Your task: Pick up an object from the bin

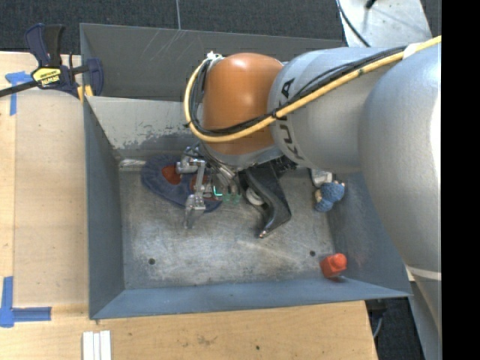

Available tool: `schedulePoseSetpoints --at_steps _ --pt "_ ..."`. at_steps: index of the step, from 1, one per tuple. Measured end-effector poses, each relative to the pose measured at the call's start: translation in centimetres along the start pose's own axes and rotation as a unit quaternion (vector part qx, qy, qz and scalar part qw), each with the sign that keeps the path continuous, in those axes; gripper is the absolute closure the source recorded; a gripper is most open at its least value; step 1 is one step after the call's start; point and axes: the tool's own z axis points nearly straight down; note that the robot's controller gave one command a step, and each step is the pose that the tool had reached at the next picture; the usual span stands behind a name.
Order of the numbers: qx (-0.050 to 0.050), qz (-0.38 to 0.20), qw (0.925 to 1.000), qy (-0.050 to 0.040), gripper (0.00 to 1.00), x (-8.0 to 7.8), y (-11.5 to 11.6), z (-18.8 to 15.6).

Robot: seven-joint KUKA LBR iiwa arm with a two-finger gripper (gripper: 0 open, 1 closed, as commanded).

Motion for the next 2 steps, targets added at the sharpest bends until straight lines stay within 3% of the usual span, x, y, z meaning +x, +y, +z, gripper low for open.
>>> schedulePoseSetpoints --at_steps 1,2 --pt "-0.003 -0.048 0.9988 -0.0118 0.0 0.53 -3.12 4.87" --pt "-0.004 -0.047 0.9987 -0.0168 1.0 0.17 -3.07 4.33"
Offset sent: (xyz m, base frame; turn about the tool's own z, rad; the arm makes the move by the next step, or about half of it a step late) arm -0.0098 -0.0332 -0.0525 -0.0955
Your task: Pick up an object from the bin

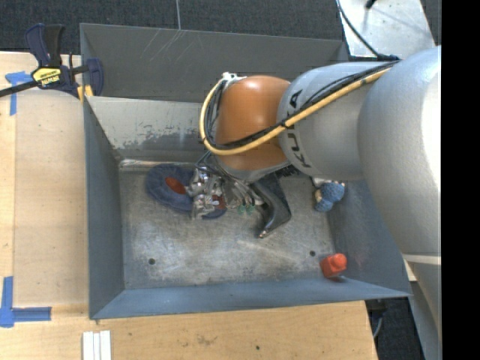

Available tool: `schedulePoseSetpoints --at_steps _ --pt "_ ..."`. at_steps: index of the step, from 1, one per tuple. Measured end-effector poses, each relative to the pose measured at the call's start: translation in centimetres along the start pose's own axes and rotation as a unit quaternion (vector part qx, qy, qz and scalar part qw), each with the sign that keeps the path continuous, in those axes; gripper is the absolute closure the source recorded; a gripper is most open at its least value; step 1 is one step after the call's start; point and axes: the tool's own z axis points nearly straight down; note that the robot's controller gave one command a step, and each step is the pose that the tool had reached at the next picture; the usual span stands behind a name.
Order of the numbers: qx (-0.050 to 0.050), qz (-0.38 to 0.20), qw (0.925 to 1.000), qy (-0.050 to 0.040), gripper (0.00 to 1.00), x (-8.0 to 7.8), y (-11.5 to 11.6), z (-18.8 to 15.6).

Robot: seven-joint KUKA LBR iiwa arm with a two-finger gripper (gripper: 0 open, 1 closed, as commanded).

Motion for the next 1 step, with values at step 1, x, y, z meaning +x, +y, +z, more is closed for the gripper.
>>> schedulePoseSetpoints --at_steps 1 --pt "0.001 -0.206 0.9786 0.009 1.0 0.31 -0.59 -17.38"
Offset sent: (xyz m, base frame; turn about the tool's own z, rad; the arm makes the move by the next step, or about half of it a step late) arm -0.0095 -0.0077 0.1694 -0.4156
